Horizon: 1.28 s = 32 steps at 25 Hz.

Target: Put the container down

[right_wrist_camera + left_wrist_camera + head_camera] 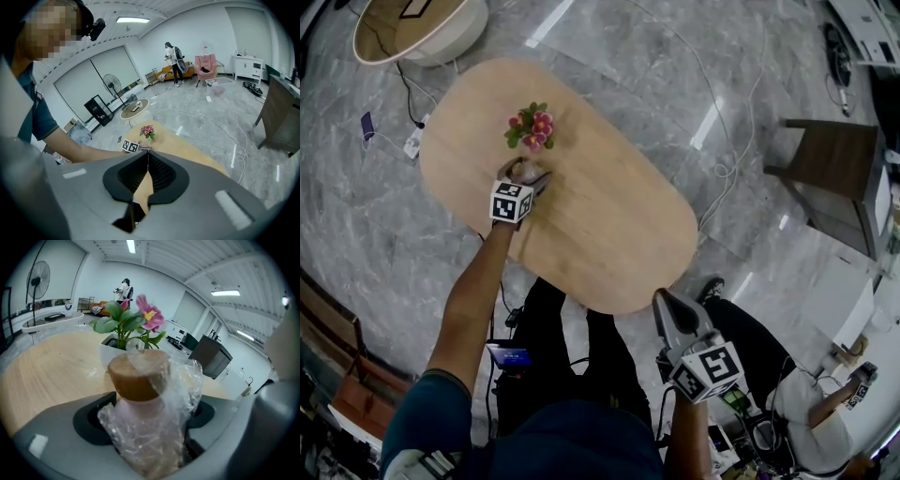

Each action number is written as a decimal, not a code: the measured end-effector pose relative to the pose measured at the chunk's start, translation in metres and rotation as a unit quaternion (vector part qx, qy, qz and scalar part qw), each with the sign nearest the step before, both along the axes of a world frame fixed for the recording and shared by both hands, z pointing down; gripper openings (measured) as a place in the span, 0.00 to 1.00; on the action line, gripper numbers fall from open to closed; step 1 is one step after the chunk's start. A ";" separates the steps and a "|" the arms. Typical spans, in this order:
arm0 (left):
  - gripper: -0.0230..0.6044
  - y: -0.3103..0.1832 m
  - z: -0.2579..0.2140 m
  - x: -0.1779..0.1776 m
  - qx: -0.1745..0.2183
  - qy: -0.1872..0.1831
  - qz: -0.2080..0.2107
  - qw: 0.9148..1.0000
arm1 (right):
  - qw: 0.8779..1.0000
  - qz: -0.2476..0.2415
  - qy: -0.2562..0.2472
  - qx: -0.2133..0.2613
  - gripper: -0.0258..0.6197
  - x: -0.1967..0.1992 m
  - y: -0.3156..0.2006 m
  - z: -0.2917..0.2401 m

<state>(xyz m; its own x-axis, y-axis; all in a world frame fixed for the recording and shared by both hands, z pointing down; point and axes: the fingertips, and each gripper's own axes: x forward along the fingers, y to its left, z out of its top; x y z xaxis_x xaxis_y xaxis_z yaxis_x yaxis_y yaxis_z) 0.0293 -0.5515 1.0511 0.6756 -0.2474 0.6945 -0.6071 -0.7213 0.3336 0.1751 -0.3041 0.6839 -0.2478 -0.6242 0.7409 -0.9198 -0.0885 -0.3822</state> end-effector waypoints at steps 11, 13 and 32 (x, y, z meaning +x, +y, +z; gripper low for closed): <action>0.68 0.014 0.017 0.001 0.108 -0.064 0.085 0.988 | 1.000 0.002 -0.020 0.000 0.06 -0.008 0.001 0.006; 0.68 0.017 0.016 0.001 0.110 -0.074 0.099 0.986 | 1.000 -0.004 -0.024 0.004 0.06 -0.010 0.002 0.008; 0.69 0.036 -0.090 -0.041 0.168 -0.079 0.079 0.979 | 0.994 -0.079 -0.025 0.069 0.06 -0.012 0.007 -0.050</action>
